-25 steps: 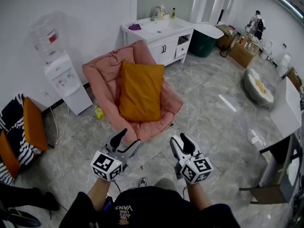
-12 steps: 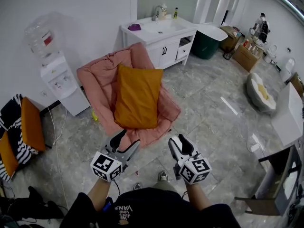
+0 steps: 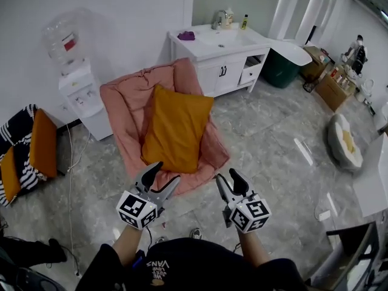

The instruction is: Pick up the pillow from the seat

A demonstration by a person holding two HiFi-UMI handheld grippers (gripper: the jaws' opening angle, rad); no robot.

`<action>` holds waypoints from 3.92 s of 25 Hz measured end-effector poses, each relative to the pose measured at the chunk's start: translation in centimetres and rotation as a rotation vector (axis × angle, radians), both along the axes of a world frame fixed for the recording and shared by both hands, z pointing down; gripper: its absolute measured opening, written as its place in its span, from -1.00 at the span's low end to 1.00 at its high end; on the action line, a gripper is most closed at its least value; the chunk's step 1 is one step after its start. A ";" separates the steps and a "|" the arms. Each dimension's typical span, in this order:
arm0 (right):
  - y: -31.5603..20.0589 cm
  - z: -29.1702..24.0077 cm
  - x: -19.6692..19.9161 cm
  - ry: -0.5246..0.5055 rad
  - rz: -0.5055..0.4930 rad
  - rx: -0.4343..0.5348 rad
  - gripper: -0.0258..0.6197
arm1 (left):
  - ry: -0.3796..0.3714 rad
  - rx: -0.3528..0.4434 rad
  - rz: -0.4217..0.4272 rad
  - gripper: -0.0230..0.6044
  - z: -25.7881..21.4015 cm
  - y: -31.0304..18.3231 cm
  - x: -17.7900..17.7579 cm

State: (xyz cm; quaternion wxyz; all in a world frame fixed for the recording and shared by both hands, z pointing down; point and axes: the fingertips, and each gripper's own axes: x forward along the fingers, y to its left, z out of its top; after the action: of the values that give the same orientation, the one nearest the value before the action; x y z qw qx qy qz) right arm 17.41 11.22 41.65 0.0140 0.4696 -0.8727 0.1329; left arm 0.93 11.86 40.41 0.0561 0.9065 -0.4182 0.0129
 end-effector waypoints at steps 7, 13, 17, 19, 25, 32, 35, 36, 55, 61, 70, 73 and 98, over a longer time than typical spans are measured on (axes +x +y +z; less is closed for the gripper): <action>-3.7 -0.1 2.7 -0.006 -0.069 0.000 -0.36 | -0.010 -0.011 -0.089 -0.07 0.2 -1.6 2.0; -5.6 0.3 2.2 -0.041 -0.086 -0.009 -0.36 | -0.017 -0.018 -0.159 -0.07 0.2 -3.5 -0.1; -7.5 0.4 1.4 -0.043 -0.066 -0.009 -0.36 | -0.019 -0.013 -0.132 -0.07 0.2 -5.8 -0.6; -8.4 0.1 0.9 -0.038 -0.056 -0.009 -0.36 | -0.009 -0.011 -0.124 -0.07 0.0 -7.1 -1.2; -12.1 -0.7 -1.3 -0.023 -0.025 0.017 -0.37 | 0.006 0.026 -0.103 -0.07 -0.9 -11.0 -3.9; -16.3 -0.7 -5.7 -0.014 -0.033 0.023 -0.37 | 0.018 0.034 -0.122 -0.07 -0.7 -15.3 -8.7; -17.9 -0.3 -7.2 -0.012 -0.026 0.015 -0.37 | 0.021 0.023 -0.119 -0.07 -0.3 -17.1 -10.3; -18.5 -0.2 -7.5 -0.011 -0.019 0.010 -0.37 | 0.022 0.020 -0.114 -0.07 -0.2 -17.7 -10.7; -26.7 4.7 -9.6 0.052 0.063 -0.123 -0.38 | 0.010 -0.151 -0.143 -0.07 6.9 -26.5 -16.1; -30.0 9.4 -8.0 0.097 0.062 -0.219 -0.35 | -0.024 -0.253 -0.189 -0.07 11.5 -29.1 -16.7; -34.6 17.2 -5.7 0.134 0.037 -0.367 -0.31 | -0.046 -0.396 -0.232 -0.07 18.7 -33.2 -14.5; -35.9 19.8 -5.5 0.147 0.021 -0.409 -0.23 | -0.051 -0.445 -0.255 -0.06 21.3 -34.3 -14.3; -44.4 33.5 -4.0 0.175 0.036 -0.574 -0.01 | -0.098 -0.664 -0.354 0.16 35.3 -41.8 -16.0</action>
State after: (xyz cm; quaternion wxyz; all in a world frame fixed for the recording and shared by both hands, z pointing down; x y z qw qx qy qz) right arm 13.43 -33.17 75.16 0.2192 0.4716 -0.7863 0.3334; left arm -15.11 -29.95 75.66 0.3280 0.7512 -0.5434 0.1813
